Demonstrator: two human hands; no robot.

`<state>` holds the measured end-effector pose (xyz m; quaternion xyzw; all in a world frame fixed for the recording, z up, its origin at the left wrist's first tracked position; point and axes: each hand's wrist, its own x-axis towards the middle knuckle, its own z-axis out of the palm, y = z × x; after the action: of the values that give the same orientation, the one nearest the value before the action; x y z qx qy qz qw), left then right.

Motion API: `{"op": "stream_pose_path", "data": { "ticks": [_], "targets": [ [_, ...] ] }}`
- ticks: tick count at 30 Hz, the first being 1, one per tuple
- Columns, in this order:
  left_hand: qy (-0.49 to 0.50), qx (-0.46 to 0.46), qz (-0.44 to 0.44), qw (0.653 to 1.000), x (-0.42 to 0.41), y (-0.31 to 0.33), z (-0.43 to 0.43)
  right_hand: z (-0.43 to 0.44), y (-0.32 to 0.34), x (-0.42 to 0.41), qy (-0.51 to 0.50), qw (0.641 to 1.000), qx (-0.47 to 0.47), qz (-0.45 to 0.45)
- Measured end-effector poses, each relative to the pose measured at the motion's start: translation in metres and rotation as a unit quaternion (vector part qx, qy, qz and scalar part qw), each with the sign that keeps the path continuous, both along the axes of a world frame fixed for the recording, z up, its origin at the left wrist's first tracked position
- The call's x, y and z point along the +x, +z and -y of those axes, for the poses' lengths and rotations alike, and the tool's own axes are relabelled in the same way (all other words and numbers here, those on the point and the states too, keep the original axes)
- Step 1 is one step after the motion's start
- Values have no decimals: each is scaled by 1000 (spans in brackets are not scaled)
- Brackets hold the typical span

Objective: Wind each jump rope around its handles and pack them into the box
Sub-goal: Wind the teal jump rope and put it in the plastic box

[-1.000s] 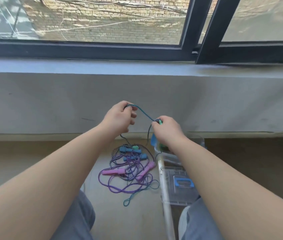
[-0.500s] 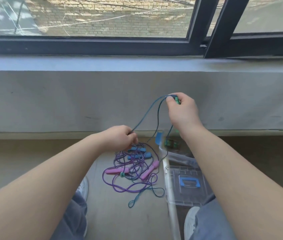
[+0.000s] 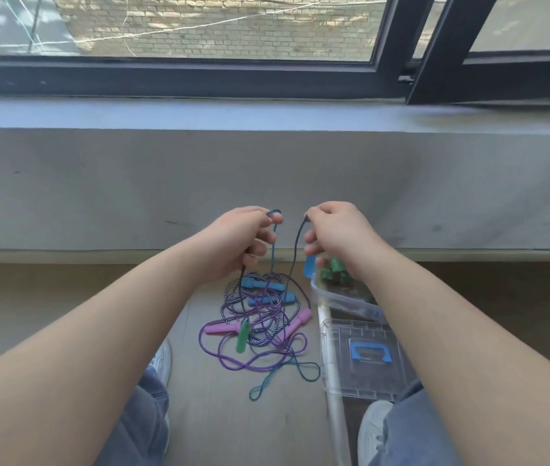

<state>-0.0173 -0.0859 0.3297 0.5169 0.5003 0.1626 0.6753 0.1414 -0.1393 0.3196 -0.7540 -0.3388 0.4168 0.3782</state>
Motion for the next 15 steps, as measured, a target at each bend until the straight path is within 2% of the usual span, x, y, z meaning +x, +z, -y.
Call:
{"op": "stream_pose_path", "data": {
  "ticks": [3, 6, 9, 12, 15],
  "targets": [
    [57, -37, 48, 997, 5, 1, 0, 3, 1, -11, 39, 999, -20, 11],
    [131, -63, 111, 983, 9, 2, -4, 3, -2, -22, 58, 995, -19, -73],
    [203, -88, 180, 958, 12, 2, -7, 6, -8, -29, 161, 977, -43, -133],
    [237, -56, 170, 955, 13, 2, -10, 10, -11, -33, 254, 958, -81, -104],
    [250, -6, 137, 959, 9, 2, -10, 8, -12, -32, 290, 951, -100, -47]
  ]
}}
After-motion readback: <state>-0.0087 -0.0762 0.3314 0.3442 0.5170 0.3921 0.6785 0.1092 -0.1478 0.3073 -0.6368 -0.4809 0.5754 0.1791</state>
